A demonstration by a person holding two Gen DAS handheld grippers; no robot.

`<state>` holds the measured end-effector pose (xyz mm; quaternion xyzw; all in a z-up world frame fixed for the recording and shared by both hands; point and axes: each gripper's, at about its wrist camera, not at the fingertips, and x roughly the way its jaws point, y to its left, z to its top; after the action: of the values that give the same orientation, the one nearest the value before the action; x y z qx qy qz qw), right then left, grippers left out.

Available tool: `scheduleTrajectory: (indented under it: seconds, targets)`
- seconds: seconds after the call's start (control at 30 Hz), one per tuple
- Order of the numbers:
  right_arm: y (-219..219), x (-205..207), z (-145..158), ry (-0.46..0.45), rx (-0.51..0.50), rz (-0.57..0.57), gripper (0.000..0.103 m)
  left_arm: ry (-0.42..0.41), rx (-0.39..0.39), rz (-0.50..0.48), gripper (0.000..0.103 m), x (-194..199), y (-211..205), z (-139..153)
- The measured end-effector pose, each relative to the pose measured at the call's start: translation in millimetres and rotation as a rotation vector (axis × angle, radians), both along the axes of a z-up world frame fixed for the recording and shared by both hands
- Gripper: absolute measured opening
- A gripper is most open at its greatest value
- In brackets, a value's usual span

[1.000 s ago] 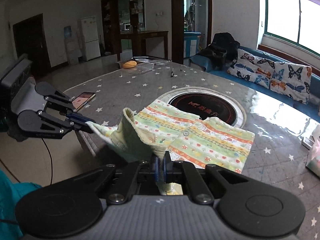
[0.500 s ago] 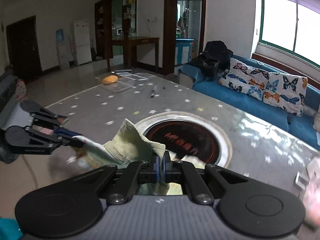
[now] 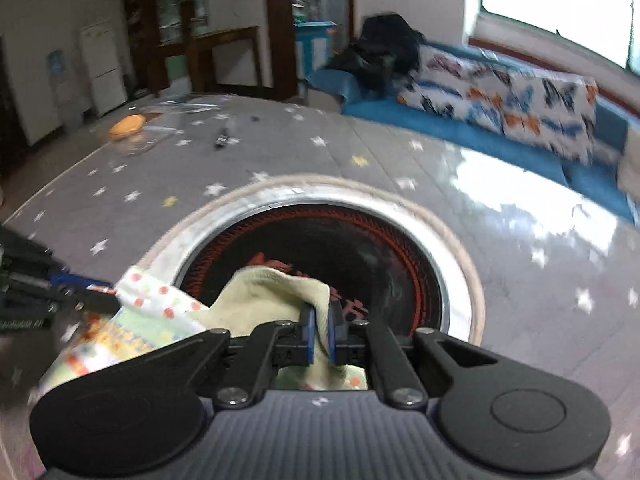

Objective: Fold clothes

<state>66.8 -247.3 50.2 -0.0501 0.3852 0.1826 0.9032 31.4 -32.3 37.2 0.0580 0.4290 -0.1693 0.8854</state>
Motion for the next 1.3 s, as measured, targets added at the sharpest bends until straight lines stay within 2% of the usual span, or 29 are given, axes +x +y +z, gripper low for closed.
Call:
scheduleTrajectory:
  seconds: [0.1, 0.17, 0.3, 0.47, 0.87, 0.93, 0.97, 1.0, 1.17, 1.3]
  targets:
    - [-9, 0, -3, -0.006, 0.011, -0.023, 0.015, 0.002, 0.006, 0.002, 0.008, 2, -1, -2]
    - [-18, -10, 2, -0.018, 0.004, -0.019, 0.023, 0.001, 0.005, 0.012, 0.008, 3, 0, 0]
    - [-37, -37, 1, -0.019, -0.023, -0.027, 0.031, -0.008, -0.004, 0.033, 0.008, 8, 1, 4]
    - [-56, -58, -15, 0.006, -0.073, -0.074, 0.032, -0.003, 0.035, 0.038, 0.009, 12, -4, -2]
    - [-79, -56, -26, 0.037, 0.001, -0.142, 0.034, 0.021, 0.039, 0.058, 0.012, 17, -4, -9]
    - [-79, -54, -28, 0.042, 0.017, -0.149, 0.031, 0.022, 0.039, 0.059, 0.012, 17, -3, -9]
    - [-78, -55, -27, 0.036, 0.015, -0.153, 0.016, 0.022, 0.039, 0.061, 0.012, 17, -3, -9]
    - [-77, -55, -27, 0.029, 0.012, -0.157, 0.009, 0.021, 0.038, 0.062, 0.012, 17, -3, -8]
    - [-73, -56, -30, 0.007, -0.015, -0.169, 0.008, 0.022, 0.034, 0.073, 0.016, 19, 0, -10]
    - [-73, -55, -23, -0.001, -0.003, -0.197, 0.01, 0.012, 0.032, 0.112, 0.028, 22, 10, -4]
